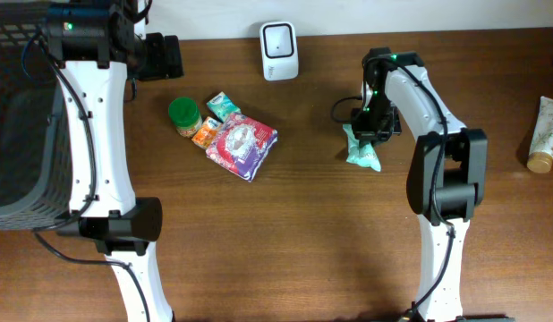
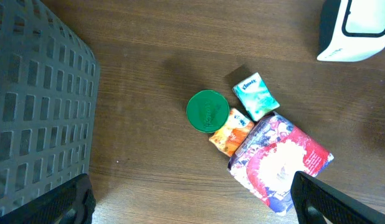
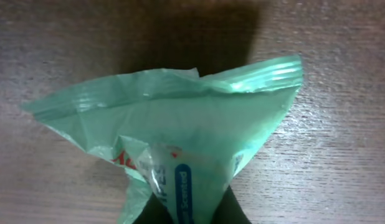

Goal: Scan the item barcode

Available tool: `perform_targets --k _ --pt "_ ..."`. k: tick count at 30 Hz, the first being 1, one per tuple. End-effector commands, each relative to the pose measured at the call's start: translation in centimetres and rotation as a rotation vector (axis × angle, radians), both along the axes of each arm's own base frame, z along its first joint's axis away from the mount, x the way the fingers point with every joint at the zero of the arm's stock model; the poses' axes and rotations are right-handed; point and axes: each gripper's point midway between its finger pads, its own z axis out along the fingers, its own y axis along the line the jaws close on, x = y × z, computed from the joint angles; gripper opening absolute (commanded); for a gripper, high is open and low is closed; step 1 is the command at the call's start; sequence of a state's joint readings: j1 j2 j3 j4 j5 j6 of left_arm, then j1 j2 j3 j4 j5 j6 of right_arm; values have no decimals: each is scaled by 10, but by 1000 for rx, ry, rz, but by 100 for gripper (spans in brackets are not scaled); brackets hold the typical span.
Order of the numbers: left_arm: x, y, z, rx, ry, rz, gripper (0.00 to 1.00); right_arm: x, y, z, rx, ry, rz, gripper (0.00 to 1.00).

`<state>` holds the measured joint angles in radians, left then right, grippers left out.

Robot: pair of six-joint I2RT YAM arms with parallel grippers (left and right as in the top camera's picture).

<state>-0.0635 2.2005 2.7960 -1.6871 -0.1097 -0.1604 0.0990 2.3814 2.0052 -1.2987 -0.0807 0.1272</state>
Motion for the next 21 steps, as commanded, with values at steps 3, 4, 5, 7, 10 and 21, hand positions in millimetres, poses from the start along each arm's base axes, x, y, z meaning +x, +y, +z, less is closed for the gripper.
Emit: perform_targets --k 3,4,5,7,10,21 --pt "-2 1 8 8 -22 -2 99 41 30 48 29 -170 38 4" --pt "-2 1 8 8 -22 -2 99 57 43 64 54 -245 55 4" --pt "-2 1 8 8 -22 -2 99 68 54 73 75 -301 50 4" --pt "-2 1 8 8 -22 -2 99 110 102 100 206 -494 -5 4" --pt "-2 1 8 8 -22 -2 99 151 144 128 290 -719 30 4" --pt "-2 1 8 8 -22 -2 99 219 169 144 193 -1094 -10 4"
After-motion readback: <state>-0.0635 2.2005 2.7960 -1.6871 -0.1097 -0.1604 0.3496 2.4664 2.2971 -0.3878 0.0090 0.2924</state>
